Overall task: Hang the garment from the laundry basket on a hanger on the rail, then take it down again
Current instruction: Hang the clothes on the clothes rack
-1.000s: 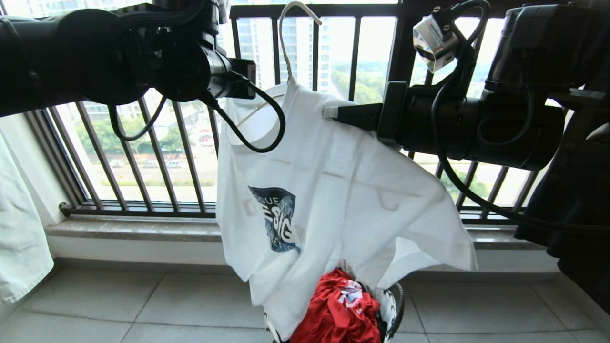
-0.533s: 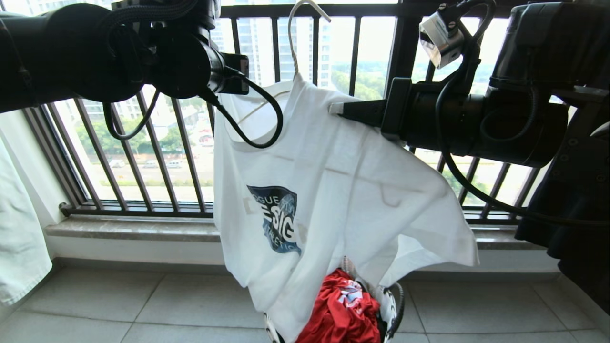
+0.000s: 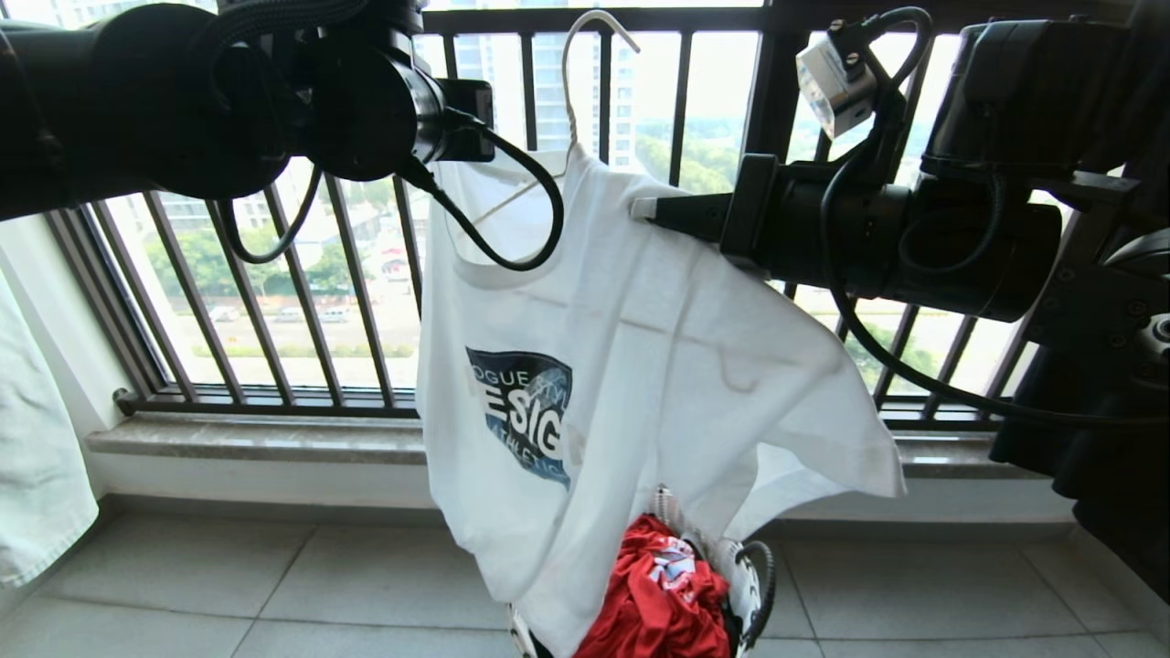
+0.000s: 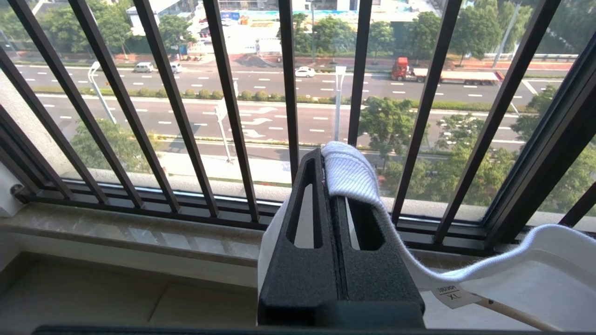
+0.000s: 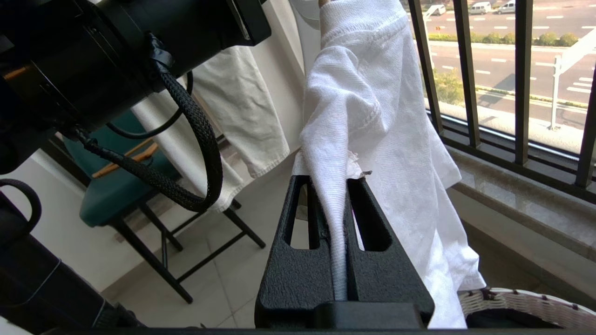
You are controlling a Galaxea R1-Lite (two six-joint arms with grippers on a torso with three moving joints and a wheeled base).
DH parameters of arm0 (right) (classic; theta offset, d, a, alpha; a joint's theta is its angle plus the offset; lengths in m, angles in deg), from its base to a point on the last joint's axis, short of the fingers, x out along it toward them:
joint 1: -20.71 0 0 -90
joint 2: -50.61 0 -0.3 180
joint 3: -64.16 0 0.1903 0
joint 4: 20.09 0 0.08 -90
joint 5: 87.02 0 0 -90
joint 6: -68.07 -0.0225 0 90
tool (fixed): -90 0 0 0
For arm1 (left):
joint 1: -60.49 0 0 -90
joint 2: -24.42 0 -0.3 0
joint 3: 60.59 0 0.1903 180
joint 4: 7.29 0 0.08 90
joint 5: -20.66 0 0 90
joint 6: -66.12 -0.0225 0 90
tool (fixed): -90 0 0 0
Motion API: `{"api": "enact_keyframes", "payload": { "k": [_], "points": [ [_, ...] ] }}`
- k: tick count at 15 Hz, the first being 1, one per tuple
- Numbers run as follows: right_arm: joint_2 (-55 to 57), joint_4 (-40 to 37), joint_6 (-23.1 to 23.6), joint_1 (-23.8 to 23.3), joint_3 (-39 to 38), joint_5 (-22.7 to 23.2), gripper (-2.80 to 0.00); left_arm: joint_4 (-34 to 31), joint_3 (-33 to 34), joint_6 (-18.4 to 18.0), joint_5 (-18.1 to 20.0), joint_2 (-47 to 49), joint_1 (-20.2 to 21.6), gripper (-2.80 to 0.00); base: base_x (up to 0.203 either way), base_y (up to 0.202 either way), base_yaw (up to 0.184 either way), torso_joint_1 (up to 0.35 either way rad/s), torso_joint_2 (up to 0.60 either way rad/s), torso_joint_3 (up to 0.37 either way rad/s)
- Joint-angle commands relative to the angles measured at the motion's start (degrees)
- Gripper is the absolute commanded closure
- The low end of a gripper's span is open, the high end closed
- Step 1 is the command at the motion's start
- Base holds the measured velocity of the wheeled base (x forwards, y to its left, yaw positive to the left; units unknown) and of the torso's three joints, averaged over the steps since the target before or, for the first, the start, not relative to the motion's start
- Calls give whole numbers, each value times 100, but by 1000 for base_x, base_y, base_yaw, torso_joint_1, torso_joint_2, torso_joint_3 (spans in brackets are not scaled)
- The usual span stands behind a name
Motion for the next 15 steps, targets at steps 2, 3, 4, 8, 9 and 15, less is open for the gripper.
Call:
{"api": "enact_keyframes", "payload": {
  "k": [2,3,4,8,9,15],
  "points": [
    [573,1200,-28,47,-28,-8,0,26,-1,2,-15,-61,-59,0,0,0,0,0,0,0],
    [686,1417,-24,54,-49,-21,0,0,-1,2,-16,-78,-59,0,0,0,0,0,0,0],
    [720,1583,-20,57,-53,-105,0,-9,-1,2,-24,-78,-68,0,0,0,0,0,0,0],
    [786,2099,-4,73,-168,-318,0,35,-1,50,-39,-94,-353,0,0,0,0,0,0,0],
    [847,2327,-4,74,-182,-378,0,40,-1,130,-48,-123,-528,0,0,0,0,0,0,0],
    [932,2966,-21,148,-435,-428,0,19,8,1222,-87,-52,-1143,0,0,0,0,0,0,0]
  ]
}}
